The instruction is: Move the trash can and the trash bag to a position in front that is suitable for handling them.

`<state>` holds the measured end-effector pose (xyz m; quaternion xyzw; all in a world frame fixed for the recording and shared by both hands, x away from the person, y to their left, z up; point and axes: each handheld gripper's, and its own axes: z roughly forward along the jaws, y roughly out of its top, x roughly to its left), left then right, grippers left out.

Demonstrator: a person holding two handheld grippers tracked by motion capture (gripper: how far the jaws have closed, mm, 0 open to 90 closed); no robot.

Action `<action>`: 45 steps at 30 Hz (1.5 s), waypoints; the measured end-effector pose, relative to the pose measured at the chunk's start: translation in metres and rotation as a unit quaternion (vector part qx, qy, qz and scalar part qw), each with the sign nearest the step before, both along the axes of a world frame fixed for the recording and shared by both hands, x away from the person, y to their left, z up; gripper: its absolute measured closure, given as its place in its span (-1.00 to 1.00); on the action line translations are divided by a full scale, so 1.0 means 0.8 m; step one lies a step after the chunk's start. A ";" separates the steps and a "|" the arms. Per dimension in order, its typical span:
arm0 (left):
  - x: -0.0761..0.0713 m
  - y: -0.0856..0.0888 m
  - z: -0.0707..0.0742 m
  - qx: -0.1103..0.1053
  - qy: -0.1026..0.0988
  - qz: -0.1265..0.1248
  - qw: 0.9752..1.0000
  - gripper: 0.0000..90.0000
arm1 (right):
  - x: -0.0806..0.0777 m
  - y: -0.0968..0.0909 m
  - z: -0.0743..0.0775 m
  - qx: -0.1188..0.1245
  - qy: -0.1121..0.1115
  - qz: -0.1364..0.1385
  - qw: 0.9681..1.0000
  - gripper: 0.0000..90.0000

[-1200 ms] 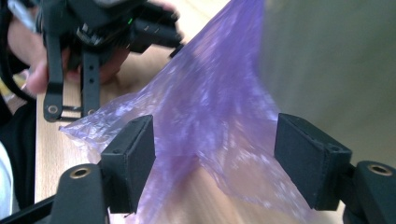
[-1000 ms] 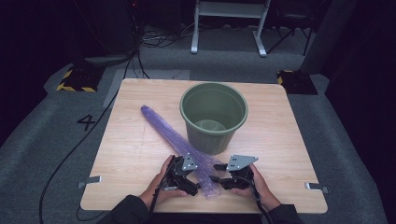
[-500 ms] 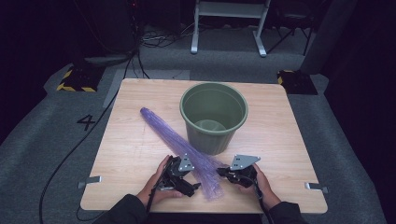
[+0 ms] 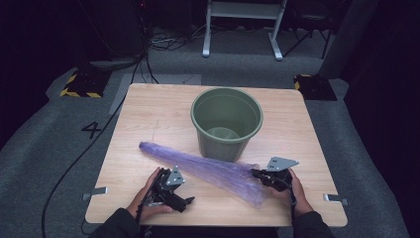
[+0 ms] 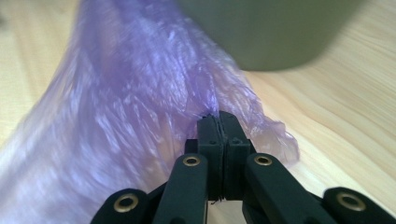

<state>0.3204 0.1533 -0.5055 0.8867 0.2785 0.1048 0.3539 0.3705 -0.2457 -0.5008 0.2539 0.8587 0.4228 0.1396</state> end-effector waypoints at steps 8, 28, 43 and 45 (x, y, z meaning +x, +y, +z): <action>-0.011 0.056 0.000 0.001 -0.001 0.039 0.999 -0.99 | 0.019 -0.057 0.001 0.027 0.007 -0.070 0.997 0.97; -0.003 0.091 -0.001 0.000 0.000 0.056 0.998 -1.00 | 0.048 -0.120 0.033 0.011 -0.047 -0.220 0.974 -0.01; -0.007 0.064 0.000 0.002 -0.002 0.013 1.000 -0.99 | 0.010 -0.107 0.088 0.073 -0.074 -0.194 0.975 -0.14; -0.009 0.058 0.000 0.001 -0.003 0.002 1.000 -0.99 | 0.001 -0.094 0.090 0.068 -0.074 -0.171 0.980 -0.15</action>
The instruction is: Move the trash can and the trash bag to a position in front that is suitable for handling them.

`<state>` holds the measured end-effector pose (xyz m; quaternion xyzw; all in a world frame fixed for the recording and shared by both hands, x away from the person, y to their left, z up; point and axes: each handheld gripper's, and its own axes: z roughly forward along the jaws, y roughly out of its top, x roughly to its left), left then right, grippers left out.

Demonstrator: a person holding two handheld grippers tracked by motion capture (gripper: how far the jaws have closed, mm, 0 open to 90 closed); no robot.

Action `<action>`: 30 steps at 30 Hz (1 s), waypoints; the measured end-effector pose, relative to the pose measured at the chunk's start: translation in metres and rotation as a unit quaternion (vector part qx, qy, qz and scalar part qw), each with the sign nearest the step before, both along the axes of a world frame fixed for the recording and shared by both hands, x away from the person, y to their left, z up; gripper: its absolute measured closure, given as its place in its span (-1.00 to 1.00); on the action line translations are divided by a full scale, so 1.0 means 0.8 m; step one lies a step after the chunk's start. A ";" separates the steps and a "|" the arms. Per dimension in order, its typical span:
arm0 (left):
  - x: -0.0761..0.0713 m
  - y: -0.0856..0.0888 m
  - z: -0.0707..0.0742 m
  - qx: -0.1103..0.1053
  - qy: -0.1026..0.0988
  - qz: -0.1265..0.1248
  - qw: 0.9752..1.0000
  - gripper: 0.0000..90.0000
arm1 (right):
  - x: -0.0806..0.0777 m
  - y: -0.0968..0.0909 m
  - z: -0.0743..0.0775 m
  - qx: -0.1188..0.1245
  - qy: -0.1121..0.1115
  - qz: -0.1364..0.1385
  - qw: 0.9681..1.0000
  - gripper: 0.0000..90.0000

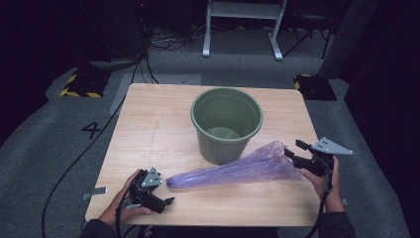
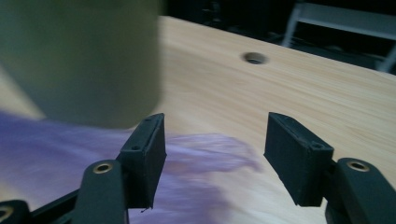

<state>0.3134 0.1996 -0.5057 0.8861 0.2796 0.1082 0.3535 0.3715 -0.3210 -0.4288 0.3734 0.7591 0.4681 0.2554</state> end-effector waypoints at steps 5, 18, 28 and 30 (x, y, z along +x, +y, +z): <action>-0.001 -0.015 0.000 0.000 0.001 -0.016 1.000 -0.99 | -0.026 0.047 -0.012 0.006 0.025 0.067 0.997 -0.20; 0.006 -0.053 0.001 -0.003 0.000 -0.052 0.999 -0.94 | -0.043 0.106 -0.056 -0.010 0.040 0.102 0.994 -0.47; 0.024 -0.090 0.001 -0.002 -0.001 -0.071 0.997 -0.94 | -0.023 0.125 -0.068 -0.057 0.037 0.115 0.991 -0.50; 0.029 -0.098 0.001 -0.001 0.001 -0.076 0.997 -0.95 | -0.016 0.122 -0.073 -0.056 0.046 0.112 0.991 -0.50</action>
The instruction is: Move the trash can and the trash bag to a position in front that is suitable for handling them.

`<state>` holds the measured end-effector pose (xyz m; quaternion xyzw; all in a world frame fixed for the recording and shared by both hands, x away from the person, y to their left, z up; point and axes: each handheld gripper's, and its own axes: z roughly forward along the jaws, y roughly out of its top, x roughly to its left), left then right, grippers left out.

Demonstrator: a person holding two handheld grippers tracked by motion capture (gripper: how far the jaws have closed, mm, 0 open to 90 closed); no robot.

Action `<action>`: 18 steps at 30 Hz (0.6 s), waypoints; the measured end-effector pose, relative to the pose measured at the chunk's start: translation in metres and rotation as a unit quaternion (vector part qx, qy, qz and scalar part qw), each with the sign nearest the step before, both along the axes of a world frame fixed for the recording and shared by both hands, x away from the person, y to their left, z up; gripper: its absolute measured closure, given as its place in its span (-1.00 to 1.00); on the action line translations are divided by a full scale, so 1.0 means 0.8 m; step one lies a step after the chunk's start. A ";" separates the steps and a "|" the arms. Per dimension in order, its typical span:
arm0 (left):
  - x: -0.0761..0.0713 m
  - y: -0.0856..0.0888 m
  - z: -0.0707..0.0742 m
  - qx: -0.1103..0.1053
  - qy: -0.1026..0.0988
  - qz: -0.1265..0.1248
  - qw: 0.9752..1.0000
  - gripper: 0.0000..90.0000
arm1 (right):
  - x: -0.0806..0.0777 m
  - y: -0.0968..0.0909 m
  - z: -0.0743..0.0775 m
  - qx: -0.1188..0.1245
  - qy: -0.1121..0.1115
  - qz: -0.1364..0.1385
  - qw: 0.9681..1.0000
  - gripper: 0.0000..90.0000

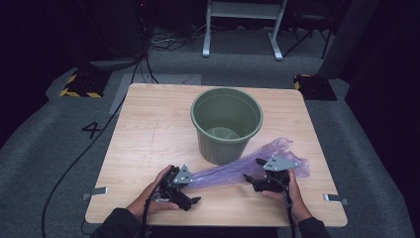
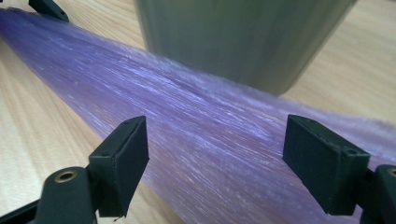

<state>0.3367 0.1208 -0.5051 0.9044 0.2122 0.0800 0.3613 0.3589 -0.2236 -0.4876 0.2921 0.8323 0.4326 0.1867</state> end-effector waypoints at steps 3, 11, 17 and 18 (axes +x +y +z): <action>0.004 -0.007 0.000 -0.001 0.001 -0.003 1.000 -0.98 | 0.006 -0.002 -0.002 -0.005 0.004 -0.004 1.000 -0.52; 0.017 -0.028 0.000 -0.001 0.000 -0.012 1.000 -0.98 | 0.000 0.003 0.006 -0.015 -0.027 0.012 0.999 -0.51; 0.019 -0.035 0.000 0.001 0.000 -0.019 1.000 -0.98 | 0.000 0.024 0.005 -0.018 -0.024 0.038 0.999 -0.53; 0.019 -0.035 0.000 0.001 0.000 -0.019 1.000 -0.98 | 0.000 0.024 0.005 -0.018 -0.024 0.038 0.999 -0.53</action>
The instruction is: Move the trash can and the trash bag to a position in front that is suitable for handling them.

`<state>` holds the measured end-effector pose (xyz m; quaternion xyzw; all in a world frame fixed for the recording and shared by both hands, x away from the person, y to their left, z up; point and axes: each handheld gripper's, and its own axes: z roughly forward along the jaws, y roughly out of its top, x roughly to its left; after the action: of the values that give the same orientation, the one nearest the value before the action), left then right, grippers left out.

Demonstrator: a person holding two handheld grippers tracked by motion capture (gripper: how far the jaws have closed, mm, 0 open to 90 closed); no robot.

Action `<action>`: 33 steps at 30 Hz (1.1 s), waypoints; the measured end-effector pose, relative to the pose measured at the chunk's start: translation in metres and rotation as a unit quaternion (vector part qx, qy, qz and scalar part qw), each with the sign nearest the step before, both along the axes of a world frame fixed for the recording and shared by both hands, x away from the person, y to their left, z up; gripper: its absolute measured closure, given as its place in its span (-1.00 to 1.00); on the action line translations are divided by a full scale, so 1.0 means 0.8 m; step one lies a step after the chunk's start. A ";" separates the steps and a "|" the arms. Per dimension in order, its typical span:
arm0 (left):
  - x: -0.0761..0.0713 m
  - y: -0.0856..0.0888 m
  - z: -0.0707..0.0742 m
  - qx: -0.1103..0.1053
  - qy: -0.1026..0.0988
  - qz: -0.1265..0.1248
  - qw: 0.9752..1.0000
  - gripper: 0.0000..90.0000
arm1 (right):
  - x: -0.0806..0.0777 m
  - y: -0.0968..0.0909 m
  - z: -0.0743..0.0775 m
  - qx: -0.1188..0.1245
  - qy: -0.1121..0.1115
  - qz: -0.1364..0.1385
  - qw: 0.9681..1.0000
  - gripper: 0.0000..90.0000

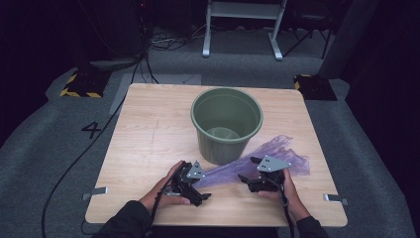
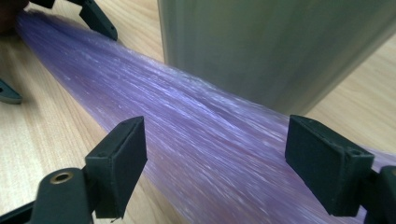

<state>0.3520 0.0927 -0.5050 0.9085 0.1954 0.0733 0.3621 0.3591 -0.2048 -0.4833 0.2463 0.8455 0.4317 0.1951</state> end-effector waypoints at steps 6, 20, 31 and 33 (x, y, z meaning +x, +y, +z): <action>-0.002 0.004 0.000 0.003 -0.001 -0.004 1.000 -0.98 | 0.016 0.004 -0.018 -0.010 0.043 -0.008 0.999 -0.37; -0.021 0.061 -0.001 -0.002 0.000 0.020 1.000 -0.98 | 0.032 -0.022 -0.024 -0.013 0.065 -0.030 0.997 0.38; -0.037 0.124 -0.001 0.000 -0.001 0.067 0.998 -0.98 | 0.041 -0.074 -0.023 0.000 0.071 -0.070 0.995 0.42; -0.039 0.128 -0.001 0.000 0.001 0.074 0.997 -0.98 | 0.041 -0.079 -0.022 0.005 0.070 -0.076 0.995 0.33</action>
<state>0.3204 0.1952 -0.5056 0.8915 0.2624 0.0994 0.3557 0.3916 -0.2679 -0.5013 0.3402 0.8338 0.4017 0.1665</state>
